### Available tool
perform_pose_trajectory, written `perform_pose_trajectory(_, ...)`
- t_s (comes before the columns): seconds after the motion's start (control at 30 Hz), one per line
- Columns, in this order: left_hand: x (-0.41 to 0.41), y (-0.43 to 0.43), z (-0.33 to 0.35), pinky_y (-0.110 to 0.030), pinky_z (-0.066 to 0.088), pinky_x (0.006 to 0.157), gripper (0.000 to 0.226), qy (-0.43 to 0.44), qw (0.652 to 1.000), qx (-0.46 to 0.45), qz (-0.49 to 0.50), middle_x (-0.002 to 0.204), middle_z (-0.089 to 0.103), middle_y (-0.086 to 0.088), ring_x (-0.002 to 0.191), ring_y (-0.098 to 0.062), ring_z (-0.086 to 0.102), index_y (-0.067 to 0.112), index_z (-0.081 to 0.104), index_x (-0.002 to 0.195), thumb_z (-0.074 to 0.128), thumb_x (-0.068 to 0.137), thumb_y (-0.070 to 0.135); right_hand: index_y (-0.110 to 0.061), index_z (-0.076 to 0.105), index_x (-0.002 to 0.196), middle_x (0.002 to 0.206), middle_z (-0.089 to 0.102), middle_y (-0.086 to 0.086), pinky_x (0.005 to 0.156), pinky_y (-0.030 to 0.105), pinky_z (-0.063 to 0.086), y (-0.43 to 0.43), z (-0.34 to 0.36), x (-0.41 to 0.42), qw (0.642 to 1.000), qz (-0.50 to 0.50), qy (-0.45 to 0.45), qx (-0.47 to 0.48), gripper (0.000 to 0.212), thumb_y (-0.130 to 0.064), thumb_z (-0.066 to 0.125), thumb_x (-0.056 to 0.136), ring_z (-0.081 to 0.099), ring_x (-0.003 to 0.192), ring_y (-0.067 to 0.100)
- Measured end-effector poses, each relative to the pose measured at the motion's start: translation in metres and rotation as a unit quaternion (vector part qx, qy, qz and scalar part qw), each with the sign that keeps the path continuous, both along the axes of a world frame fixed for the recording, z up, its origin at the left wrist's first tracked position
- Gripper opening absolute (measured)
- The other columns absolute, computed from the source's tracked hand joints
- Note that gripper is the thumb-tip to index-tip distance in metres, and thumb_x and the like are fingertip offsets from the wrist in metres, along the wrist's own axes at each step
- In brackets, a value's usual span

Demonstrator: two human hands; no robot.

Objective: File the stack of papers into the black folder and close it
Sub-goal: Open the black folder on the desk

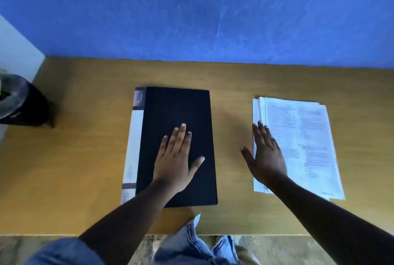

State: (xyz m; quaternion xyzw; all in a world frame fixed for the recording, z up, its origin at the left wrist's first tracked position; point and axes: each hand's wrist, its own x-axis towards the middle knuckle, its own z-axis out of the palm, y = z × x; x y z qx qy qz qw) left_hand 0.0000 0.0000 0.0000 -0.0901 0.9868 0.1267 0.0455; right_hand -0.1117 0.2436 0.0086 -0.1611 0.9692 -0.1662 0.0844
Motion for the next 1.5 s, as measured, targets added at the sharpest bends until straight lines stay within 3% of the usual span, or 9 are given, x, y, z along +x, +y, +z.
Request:
perform_pose_trajectory(0.33, 0.018, 0.01, -0.032, -0.046, 0.005, 0.123, 0.079, -0.034, 0.999, -0.04, -0.013, 0.166, 0.007, -0.008, 0.153, -0.022, 0.003, 0.011, 0.021, 0.155, 0.018, 0.097, 0.064, -0.022, 0.005, 0.158, 0.166, 0.0, 0.001, 0.123, 0.04, 0.005, 0.007, -0.034, 0.021, 0.991, 0.066, -0.021, 0.111, 0.08, -0.066, 0.023, 0.094, -0.006, 0.152, 0.019)
perform_pose_trajectory(0.5, 0.022, 0.01, -0.023, -0.042, 0.005, 0.123, 0.076, -0.017, 1.0, -0.008, -0.004, 0.165, 0.015, -0.007, 0.153, -0.021, 0.003, 0.01, 0.026, 0.153, 0.025, 0.098, 0.061, -0.023, 0.004, 0.158, 0.166, -0.001, -0.001, 0.122, 0.037, 0.001, 0.005, -0.03, 0.023, 0.993, 0.061, -0.034, 0.094, 0.079, -0.066, 0.024, 0.094, -0.008, 0.152, 0.017)
perform_pose_trajectory(0.67, 0.061, -0.004, -0.011, -0.038, 0.023, 0.121, 0.064, 0.073, 0.993, 0.089, 0.041, 0.156, 0.041, -0.002, 0.15, -0.018, 0.016, 0.012, 0.052, 0.14, 0.047, 0.092, 0.055, -0.026, 0.013, 0.157, 0.165, 0.002, -0.006, 0.119, 0.033, 0.008, 0.005, -0.021, 0.044, 0.997, 0.046, -0.043, 0.034, 0.077, -0.065, 0.029, 0.093, -0.001, 0.15, 0.012)
perform_pose_trajectory(0.87, 0.116, -0.03, -0.004, -0.038, 0.005, 0.121, 0.098, 0.03, 0.995, 0.058, 0.074, 0.161, 0.03, -0.003, 0.151, -0.021, 0.015, 0.022, 0.049, 0.143, 0.062, 0.062, 0.077, -0.027, 0.022, 0.155, 0.163, 0.001, -0.013, 0.118, 0.029, 0.009, 0.007, -0.014, 0.076, 0.992, 0.116, -0.052, 0.028, 0.073, -0.063, 0.026, 0.092, 0.0, 0.15, 0.007)
perform_pose_trajectory(1.0, 0.123, -0.031, -0.006, -0.052, 0.007, 0.119, 0.097, -0.031, 0.995, 0.028, 0.086, 0.163, 0.022, -0.005, 0.151, -0.029, 0.016, 0.033, 0.046, 0.145, 0.069, 0.06, 0.072, -0.028, 0.025, 0.154, 0.162, 0.003, -0.015, 0.118, 0.028, 0.009, 0.001, -0.011, 0.087, 0.991, 0.123, -0.06, 0.011, 0.076, -0.068, 0.019, 0.09, 0.003, 0.148, 0.005)
perform_pose_trajectory(1.1, 0.12, -0.028, -0.008, -0.07, 0.02, 0.11, 0.076, -0.059, 0.997, -0.015, 0.038, 0.16, 0.032, -0.005, 0.147, -0.031, 0.027, 0.037, 0.048, 0.142, 0.062, 0.073, 0.067, -0.03, 0.026, 0.153, 0.163, 0.001, -0.017, 0.118, 0.026, 0.008, -0.003, -0.01, 0.091, 0.988, 0.133, -0.072, -0.003, 0.075, -0.069, 0.018, 0.089, 0.006, 0.149, 0.004)
perform_pose_trajectory(1.23, 0.116, -0.02, -0.007, -0.076, 0.02, 0.103, 0.052, -0.055, 0.998, -0.003, 0.018, 0.157, 0.038, 0.004, 0.146, -0.029, 0.031, 0.046, 0.055, 0.132, 0.037, 0.088, 0.067, -0.03, 0.028, 0.152, 0.164, 0.004, -0.017, 0.118, 0.025, 0.007, -0.005, -0.006, 0.09, 0.987, 0.139, -0.075, -0.014, 0.074, -0.069, 0.019, 0.09, 0.007, 0.147, 0.001)
perform_pose_trajectory(1.43, 0.098, 0.0, -0.004, -0.075, -0.003, 0.106, 0.05, -0.047, 0.996, 0.068, 0.047, 0.159, 0.006, 0.027, 0.151, -0.007, -0.008, 0.053, 0.044, 0.138, 0.023, 0.094, 0.064, -0.024, 0.042, 0.146, 0.161, 0.023, -0.012, 0.111, 0.042, 0.036, 0.006, -0.002, 0.084, 0.99, 0.038, -0.08, -0.112, 0.059, -0.052, 0.036, 0.095, 0.035, 0.144, 0.021)
perform_pose_trajectory(1.5, 0.096, 0.007, 0.0, -0.07, -0.008, 0.108, 0.049, -0.016, 0.99, 0.127, 0.062, 0.158, 0.006, 0.031, 0.15, 0.0, -0.009, 0.053, 0.045, 0.137, 0.023, 0.094, 0.063, -0.022, 0.045, 0.144, 0.157, 0.028, -0.013, 0.107, 0.041, 0.038, 0.012, -0.001, 0.082, 0.985, 0.003, -0.073, -0.153, 0.055, -0.05, 0.035, 0.098, 0.04, 0.141, 0.023)
